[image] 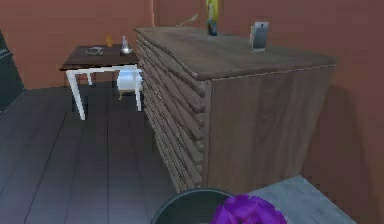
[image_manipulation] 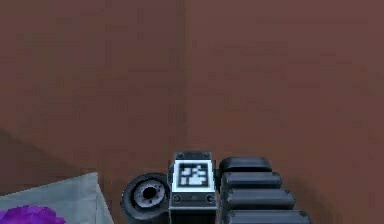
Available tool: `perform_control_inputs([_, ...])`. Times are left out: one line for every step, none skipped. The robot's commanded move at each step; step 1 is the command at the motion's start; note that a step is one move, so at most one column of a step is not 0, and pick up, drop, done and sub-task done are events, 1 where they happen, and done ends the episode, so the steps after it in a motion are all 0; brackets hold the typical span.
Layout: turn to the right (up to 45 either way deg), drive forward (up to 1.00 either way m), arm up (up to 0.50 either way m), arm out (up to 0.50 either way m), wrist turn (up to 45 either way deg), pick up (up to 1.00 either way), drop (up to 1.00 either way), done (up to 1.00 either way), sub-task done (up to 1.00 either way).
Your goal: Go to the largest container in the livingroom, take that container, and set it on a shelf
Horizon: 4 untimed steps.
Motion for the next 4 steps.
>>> perform_control_inputs([-18.0, 0.0, 0.0, 0.0, 0.0, 0.0, 0.0, 0.0, 0.0])
perform_control_inputs([-3.0, 0.0, 0.0, 0.0, 0.0, 0.0, 0.0, 0.0, 0.0])
perform_control_inputs([0.0, 0.1, 0.0, 0.0, 0.0, 0.0, 0.0, 0.0, 0.0])
perform_control_inputs([-45.0, 0.0, 0.0, 0.0, 0.0, 0.0, 0.0, 0.0, 0.0])
